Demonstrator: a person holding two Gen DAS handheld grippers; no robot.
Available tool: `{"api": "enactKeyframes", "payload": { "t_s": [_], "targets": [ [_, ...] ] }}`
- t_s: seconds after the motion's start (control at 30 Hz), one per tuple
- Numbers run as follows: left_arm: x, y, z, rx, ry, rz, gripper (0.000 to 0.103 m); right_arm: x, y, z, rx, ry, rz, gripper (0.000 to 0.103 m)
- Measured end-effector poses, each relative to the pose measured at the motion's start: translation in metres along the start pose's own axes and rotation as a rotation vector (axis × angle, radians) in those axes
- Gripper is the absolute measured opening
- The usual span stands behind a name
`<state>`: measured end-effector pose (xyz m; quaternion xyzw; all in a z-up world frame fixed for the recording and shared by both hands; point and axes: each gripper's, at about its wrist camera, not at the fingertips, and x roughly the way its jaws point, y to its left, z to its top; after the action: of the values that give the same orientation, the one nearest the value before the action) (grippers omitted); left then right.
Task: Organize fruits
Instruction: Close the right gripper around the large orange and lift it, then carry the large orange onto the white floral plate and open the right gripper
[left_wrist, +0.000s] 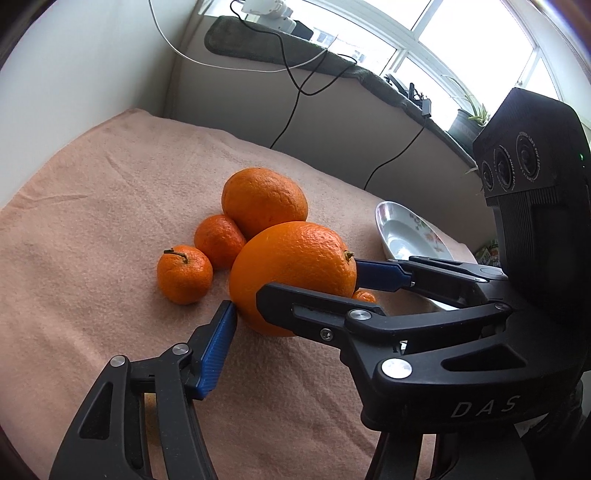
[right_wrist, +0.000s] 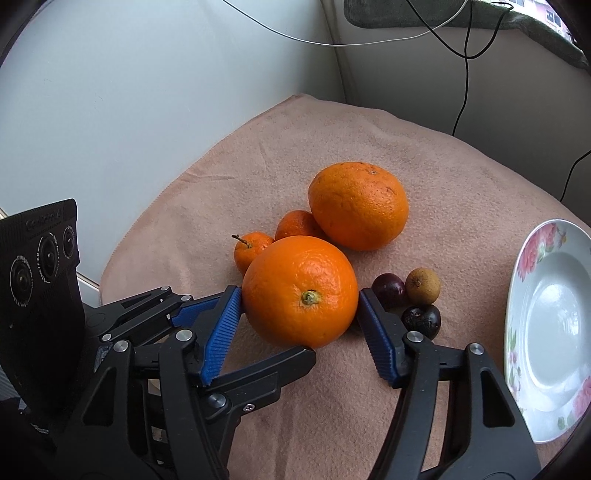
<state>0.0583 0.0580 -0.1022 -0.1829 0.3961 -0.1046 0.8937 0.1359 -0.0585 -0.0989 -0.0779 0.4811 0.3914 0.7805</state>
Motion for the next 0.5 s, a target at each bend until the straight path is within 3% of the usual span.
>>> {"api": "enactKeyframes", "payload": {
  "t_s": [0.5],
  "targets": [
    [0.004, -0.061, 0.008, 0.122, -0.018, -0.047, 0.060, -0.061, -0.032, -0.022, 0.074, -0.110, -0.052, 0.067]
  ]
}}
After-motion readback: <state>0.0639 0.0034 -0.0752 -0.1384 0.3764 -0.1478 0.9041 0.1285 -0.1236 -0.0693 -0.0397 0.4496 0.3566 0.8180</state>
